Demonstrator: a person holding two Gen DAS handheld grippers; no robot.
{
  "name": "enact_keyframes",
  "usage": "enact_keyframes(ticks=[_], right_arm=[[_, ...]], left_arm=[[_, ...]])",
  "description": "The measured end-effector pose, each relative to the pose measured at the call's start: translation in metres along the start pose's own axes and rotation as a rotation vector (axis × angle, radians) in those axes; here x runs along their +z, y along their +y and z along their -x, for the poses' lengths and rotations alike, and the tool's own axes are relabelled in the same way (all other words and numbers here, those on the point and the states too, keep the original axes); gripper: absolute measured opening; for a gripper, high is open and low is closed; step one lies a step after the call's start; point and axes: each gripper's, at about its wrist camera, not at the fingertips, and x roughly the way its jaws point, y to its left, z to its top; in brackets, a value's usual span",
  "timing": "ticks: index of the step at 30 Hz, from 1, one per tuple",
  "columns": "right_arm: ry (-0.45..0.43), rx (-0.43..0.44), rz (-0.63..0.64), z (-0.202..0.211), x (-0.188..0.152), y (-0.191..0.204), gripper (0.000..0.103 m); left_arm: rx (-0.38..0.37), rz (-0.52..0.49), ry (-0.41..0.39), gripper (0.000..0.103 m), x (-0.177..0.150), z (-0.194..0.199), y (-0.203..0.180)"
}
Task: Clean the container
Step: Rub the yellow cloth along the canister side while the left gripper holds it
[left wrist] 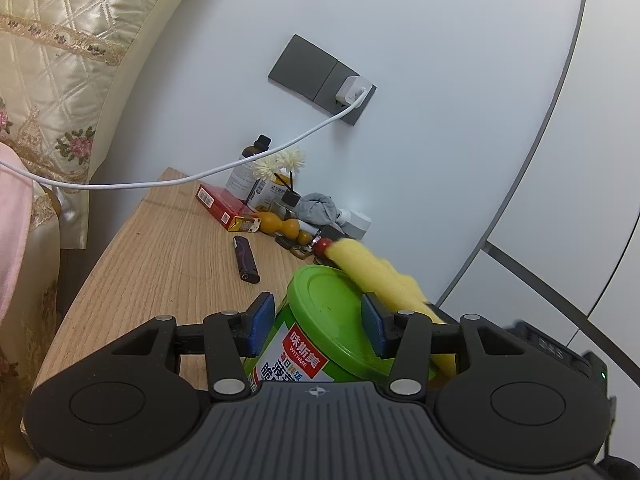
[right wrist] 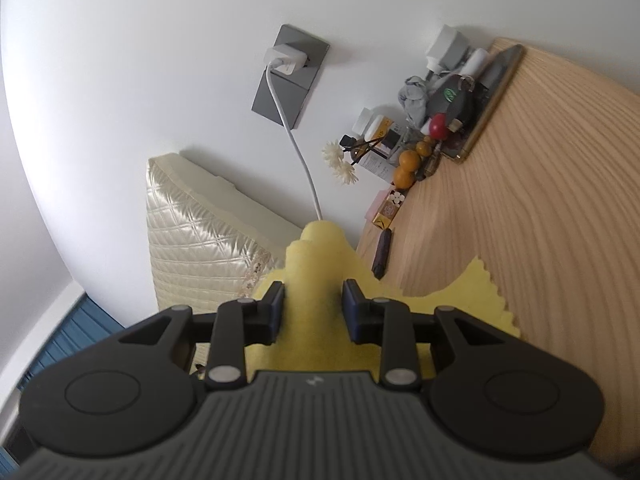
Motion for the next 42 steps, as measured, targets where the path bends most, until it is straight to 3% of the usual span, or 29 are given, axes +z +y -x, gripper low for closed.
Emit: enact_keyframes(ticks=[14, 19, 27, 42], right_arm=[[-0.012, -0.008, 0.008, -0.036, 0.01, -0.003, 0.032], [-0.022, -0.012, 0.001, -0.037, 0.01, -0.004, 0.032], [-0.016, -0.01, -0.003, -0.036, 0.01, -0.004, 0.032], [-0.012, -0.015, -0.01, -0.003, -0.003, 0.004, 0.032]], left_arm=[[-0.018, 0.007, -0.001, 0.055, 0.0, 0.0, 0.003], [0.011, 0.022, 0.009, 0.069, -0.002, 0.009, 0.002], [0.006, 0.029, 0.025, 0.069, -0.01, 0.013, -0.011], [-0.014, 0.044, 0.007, 0.067, -0.007, 0.0, -0.001]])
